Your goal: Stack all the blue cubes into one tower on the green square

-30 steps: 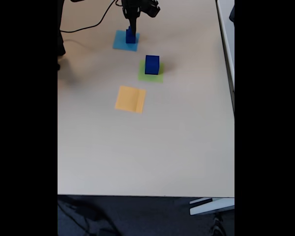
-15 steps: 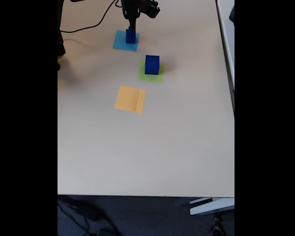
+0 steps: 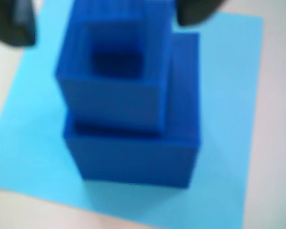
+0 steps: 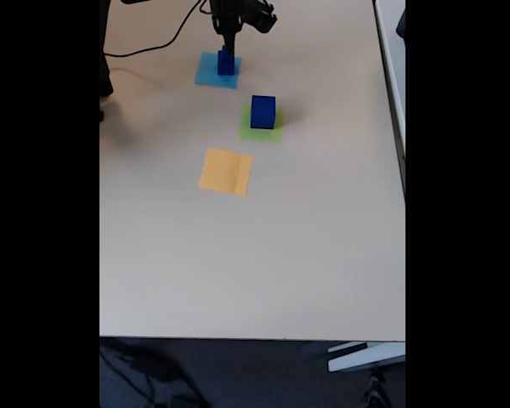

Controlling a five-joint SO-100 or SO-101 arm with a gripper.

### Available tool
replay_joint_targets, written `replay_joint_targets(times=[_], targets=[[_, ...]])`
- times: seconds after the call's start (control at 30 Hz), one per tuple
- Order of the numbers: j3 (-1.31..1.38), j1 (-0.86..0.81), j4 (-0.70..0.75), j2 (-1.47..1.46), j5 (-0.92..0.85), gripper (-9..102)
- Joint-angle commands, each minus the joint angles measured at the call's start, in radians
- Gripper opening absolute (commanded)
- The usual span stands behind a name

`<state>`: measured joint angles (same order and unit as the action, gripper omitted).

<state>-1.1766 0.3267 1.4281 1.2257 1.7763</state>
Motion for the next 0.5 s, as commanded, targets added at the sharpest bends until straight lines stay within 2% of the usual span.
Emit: replay_joint_targets(times=[0.0,0.47], targets=[[0.006,-0.009,-0.011,0.083,-0.012,14],[0.008,-0.015,-0.009,0.086,-0.023,10]])
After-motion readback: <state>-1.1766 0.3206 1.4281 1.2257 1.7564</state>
